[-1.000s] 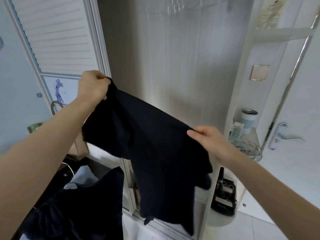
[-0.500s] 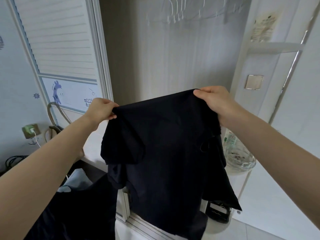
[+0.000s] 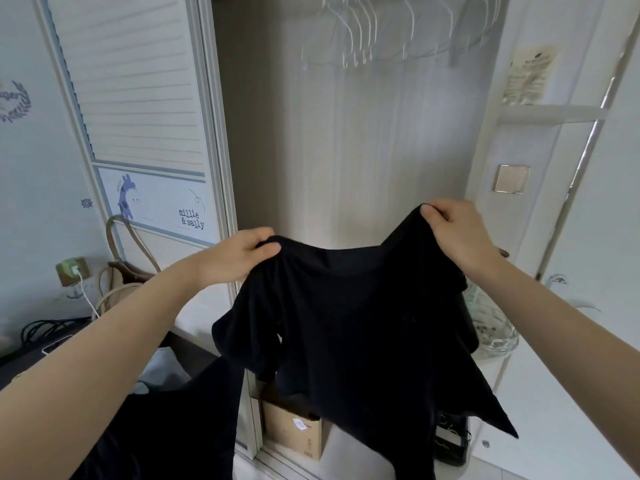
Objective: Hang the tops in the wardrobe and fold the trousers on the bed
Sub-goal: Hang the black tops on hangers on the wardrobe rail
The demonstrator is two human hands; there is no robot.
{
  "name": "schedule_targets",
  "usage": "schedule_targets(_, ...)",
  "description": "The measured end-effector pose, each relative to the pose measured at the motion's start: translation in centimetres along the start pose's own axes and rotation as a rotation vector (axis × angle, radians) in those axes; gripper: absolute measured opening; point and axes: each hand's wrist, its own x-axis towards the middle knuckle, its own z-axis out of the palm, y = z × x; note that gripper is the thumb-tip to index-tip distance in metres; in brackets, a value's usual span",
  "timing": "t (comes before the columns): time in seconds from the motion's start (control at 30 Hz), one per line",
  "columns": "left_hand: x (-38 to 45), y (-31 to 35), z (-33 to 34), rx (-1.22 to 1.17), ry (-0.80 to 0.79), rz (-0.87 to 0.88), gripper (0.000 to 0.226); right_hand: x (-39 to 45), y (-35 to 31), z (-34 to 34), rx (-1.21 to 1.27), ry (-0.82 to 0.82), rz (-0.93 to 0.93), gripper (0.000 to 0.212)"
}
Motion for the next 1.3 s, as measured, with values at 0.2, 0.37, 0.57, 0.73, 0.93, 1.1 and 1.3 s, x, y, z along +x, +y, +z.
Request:
schedule_targets(0.2,0.5,4.3,-0.2,-0.515,0.187,-0.064,0.019,-1.1,1.6,2.0,-0.13,-0.196,-0.017,0.033)
schedule_targets(0.37,0.4,8.0,0.1,-0.795,0.251,-0.006,0.022,-3.3,1.5,2.8,-0.079,-0.403,0.017,0.031)
schedule_targets(0.57,0.3,9.0,0.1,-0.812,0.319,0.013,0.017,-10.0,-2.9,1.1,0.448,-0.003,-0.255,0.037)
schedule_targets(0.73,0.2,9.4,-0.1,-0.968,0.386,0.012,0.019,-14.6,-2.0,4.6,0.167,-0.322,-0.46,0.023)
schedule_targets(0.93,0.2,10.3,-0.9,-1.107,0.419,0.053,0.008,-13.2,-0.6,8.4,0.241,-0.57,0.422,0.041)
schedule_targets(1.1,-0.4,10.2,-0.6,-1.046,0.412,0.049,0.011,-10.9,0.4,9.6,1.186,-0.701,1.223,0.059)
schedule_targets(1.3,-1.5,7.0,-0.4,-0.777,0.368,-0.161,0.008,-7.2,1.4,7.6,1.309,-0.28,1.043,0.01)
